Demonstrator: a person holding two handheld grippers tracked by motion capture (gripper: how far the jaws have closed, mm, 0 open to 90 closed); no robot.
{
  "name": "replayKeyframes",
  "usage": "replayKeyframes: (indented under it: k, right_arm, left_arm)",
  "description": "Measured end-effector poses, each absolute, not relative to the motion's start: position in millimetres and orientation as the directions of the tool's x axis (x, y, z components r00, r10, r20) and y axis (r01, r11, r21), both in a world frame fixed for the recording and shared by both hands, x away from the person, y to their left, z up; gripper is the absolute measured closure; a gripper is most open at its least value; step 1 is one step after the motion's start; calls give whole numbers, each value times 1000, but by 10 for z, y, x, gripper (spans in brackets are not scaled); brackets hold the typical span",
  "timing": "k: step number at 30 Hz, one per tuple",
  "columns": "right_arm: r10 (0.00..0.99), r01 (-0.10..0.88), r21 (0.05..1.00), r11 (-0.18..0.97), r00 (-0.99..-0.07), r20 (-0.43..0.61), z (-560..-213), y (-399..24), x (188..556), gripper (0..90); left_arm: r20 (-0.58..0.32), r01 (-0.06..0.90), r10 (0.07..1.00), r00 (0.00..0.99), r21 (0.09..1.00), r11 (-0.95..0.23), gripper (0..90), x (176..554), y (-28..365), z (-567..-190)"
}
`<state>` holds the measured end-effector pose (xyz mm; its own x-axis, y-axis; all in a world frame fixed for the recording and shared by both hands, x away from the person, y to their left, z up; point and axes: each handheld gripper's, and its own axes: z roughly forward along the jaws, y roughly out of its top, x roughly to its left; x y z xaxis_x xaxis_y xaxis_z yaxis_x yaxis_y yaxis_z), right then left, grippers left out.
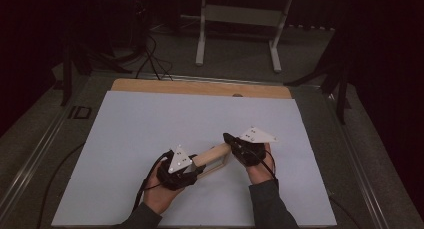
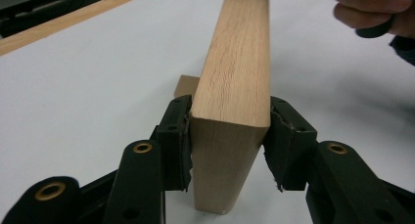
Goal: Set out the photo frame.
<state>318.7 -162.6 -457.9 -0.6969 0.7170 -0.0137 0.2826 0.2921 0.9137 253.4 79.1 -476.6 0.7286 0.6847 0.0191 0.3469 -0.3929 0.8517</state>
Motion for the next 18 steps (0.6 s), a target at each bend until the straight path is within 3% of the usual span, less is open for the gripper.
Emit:
replayKeyframes:
  k: [18]
  right_arm:
    - [717,287,908,304,-697,-20,-4570,-1634,3184,896]
  left_arm:
    - [15,373,712,702,845,-385,553,2603,815,-4784]
